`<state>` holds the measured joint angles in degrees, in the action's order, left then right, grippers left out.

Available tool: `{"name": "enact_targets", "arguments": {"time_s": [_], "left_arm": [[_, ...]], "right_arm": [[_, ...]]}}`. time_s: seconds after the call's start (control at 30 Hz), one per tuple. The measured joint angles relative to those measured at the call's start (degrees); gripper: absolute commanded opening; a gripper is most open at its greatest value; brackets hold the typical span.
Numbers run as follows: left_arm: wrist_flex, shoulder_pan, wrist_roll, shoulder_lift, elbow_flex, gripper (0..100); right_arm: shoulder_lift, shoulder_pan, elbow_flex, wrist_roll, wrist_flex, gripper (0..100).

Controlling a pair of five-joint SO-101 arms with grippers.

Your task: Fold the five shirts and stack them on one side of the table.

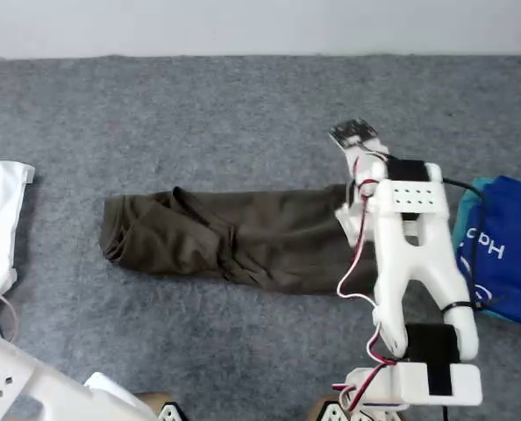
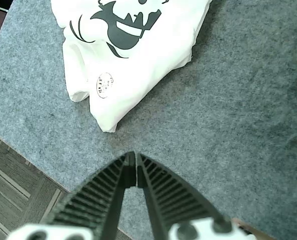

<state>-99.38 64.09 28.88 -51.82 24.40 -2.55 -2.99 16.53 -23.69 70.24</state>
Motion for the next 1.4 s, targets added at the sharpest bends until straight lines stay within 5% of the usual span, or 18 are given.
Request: {"name": "enact_targets", "arguments": {"time_s": [0.23,0.47,0.77,1.07,1.4], "left_arm": [[0.0,0.0,0.0,0.0,0.0,2],[0.0,0.0,0.0,0.0,0.0,2],[0.0,0.0,0.0,0.0,0.1,2],[0.0,0.0,0.0,0.0,0.1,2],[0.0,0.0,0.0,0.0,0.1,2]], "right_arm": [[13.3,-2.3,-0.2,-0.1,-20.0,2.5],[27.0,2.6,-9.0,0.0,-23.2,2.5],[26.6,4.8,-23.7,-0.1,-2.5,4.6],[24.3,1.1,-28.2,12.2,17.1,37.0],[30.7,0.7,-28.6,19.5,16.4,34.4]]}}
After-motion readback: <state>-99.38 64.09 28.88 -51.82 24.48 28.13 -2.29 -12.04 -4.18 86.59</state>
